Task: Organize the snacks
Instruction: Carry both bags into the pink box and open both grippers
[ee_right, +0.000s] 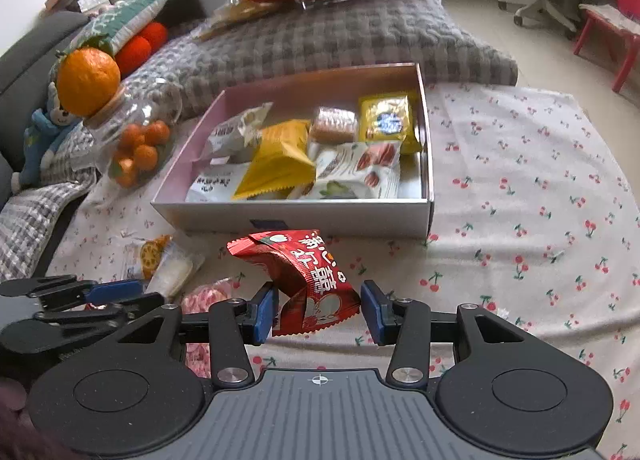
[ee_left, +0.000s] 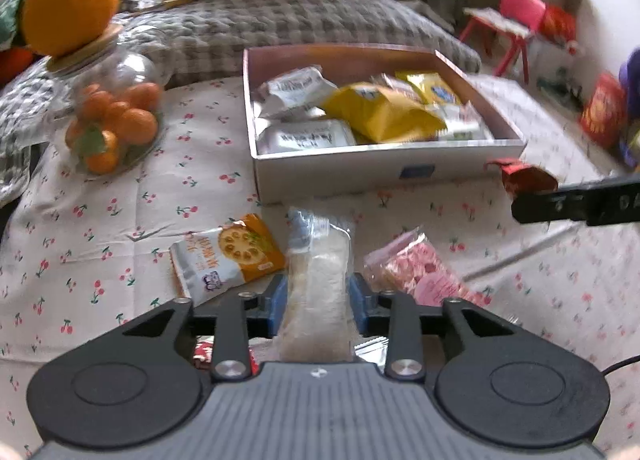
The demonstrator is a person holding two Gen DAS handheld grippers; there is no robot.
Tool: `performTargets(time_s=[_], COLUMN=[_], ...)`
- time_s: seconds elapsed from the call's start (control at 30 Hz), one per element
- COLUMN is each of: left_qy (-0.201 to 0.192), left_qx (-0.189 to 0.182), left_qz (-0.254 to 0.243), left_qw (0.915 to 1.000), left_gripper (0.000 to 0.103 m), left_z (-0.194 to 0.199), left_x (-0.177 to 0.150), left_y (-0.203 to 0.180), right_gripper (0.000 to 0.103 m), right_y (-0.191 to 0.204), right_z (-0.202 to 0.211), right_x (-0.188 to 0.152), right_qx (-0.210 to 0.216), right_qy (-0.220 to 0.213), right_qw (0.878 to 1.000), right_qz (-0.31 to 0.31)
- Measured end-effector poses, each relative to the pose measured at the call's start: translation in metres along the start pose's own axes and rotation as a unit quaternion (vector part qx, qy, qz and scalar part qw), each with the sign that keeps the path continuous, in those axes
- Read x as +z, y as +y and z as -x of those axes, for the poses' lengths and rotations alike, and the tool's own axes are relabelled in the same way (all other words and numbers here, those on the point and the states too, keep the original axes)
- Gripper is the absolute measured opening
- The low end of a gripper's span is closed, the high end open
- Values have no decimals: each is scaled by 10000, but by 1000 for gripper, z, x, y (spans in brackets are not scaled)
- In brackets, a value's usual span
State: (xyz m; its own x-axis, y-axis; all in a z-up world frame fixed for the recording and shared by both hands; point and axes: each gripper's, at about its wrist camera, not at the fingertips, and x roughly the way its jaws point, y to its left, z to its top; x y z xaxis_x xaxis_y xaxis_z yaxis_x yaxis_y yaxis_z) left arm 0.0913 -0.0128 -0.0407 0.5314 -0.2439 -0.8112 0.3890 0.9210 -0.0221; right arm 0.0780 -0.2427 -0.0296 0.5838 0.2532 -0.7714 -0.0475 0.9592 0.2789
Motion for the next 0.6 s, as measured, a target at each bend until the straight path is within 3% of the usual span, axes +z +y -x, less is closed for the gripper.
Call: performTargets(time_s=[0.33, 0.37, 0.43, 0.6], left_qy=[164, 169, 182, 98], left_qx=[337, 290, 202, 223], left_qz=[-103, -50, 55, 180], left_qw=[9992, 9994, 9996, 9995], left_gripper=[47, 46, 31, 20], left_z=[-18, -18, -17, -9], left_x=[0, 0, 0, 2], left_y=[-2, -1, 1, 2], right_gripper=[43, 43, 43, 43], right_y=[3, 3, 2, 1], right_z=[-3, -3, -3, 1], right_x=[-2, -2, -2, 1], right_qx=[9, 8, 6, 40], right_qy=[93, 97, 89, 20], right_qw=[9999, 9999, 10000, 10000], right_qz=[52, 45, 35, -32])
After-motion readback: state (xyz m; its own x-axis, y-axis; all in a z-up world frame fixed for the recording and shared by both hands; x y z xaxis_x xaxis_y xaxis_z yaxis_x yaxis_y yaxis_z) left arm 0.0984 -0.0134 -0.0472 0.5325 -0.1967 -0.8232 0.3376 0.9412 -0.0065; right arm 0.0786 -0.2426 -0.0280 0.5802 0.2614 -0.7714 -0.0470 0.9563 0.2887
